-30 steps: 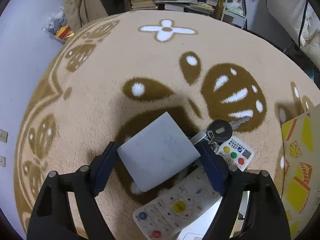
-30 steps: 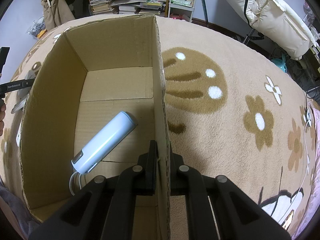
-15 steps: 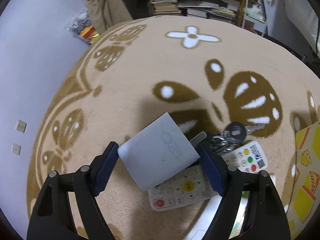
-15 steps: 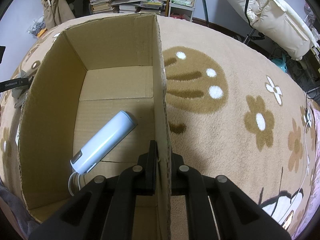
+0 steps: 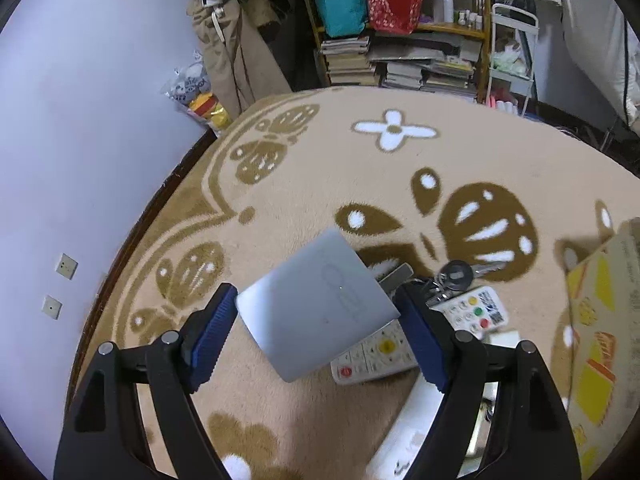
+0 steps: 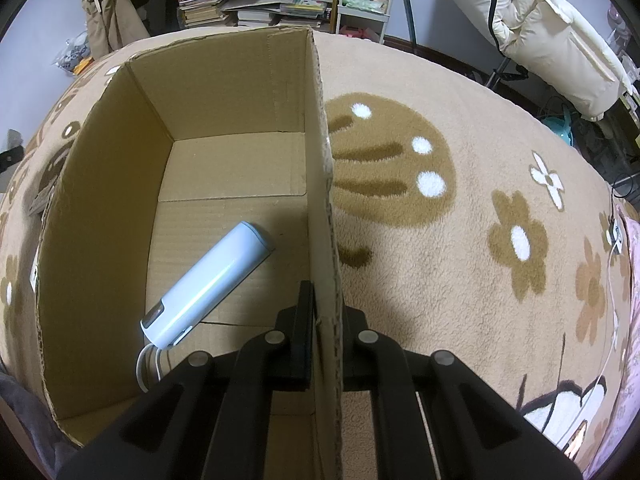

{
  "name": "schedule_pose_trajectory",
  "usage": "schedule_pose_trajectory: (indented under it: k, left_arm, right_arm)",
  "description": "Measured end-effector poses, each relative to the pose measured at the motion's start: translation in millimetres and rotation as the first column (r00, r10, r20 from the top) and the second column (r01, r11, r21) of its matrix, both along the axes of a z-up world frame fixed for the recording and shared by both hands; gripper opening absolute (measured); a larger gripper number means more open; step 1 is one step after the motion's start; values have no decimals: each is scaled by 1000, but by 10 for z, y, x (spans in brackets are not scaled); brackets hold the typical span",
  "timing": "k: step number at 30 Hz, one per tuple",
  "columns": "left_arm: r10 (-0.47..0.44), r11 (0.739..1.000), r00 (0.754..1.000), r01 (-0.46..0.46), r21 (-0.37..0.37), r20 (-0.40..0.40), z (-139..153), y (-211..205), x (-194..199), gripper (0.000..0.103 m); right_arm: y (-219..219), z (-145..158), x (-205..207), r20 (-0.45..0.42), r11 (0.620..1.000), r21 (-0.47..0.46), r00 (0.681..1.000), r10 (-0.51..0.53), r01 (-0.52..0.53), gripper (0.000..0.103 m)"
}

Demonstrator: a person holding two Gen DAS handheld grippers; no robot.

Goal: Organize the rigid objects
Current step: 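Lift the charger with the left tool and carry it over the box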

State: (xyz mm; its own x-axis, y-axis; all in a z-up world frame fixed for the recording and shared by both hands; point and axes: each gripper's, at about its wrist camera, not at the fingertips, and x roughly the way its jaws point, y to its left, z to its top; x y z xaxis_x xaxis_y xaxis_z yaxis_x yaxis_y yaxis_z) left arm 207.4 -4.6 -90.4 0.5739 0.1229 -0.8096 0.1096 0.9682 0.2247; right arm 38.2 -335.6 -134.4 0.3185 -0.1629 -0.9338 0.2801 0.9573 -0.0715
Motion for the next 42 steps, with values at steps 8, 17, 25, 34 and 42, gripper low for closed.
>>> schedule_pose_trajectory:
  k: [8,17,25,34,42]
  left_arm:
    - [-38,999,995,39,-9,94,456,-65,-304,80]
    - [-129,990,979,136,-33,158,783,-383,-565,80]
    - [-181,978,964,197,-68,192,991,-731,-712,80]
    - [-275,954,943,291,-68,187,1061,-1110,-906,80]
    - [-396,909,909,408,-79,132,841,-1548,-1149,80]
  right_arm:
    - [7,10,0,-3,1000,-12,1000,4,-4,8]
    - [15,18,3,-5,1000,-18,1000,6,-6,8]
    - [14,16,4,-5,1000,-17,1000,5,-5,9]
    - [4,10,6,-4,1000,-10,1000,3,-3,8]
    - [0,8,12,-4,1000,-7,1000,2,-2,8]
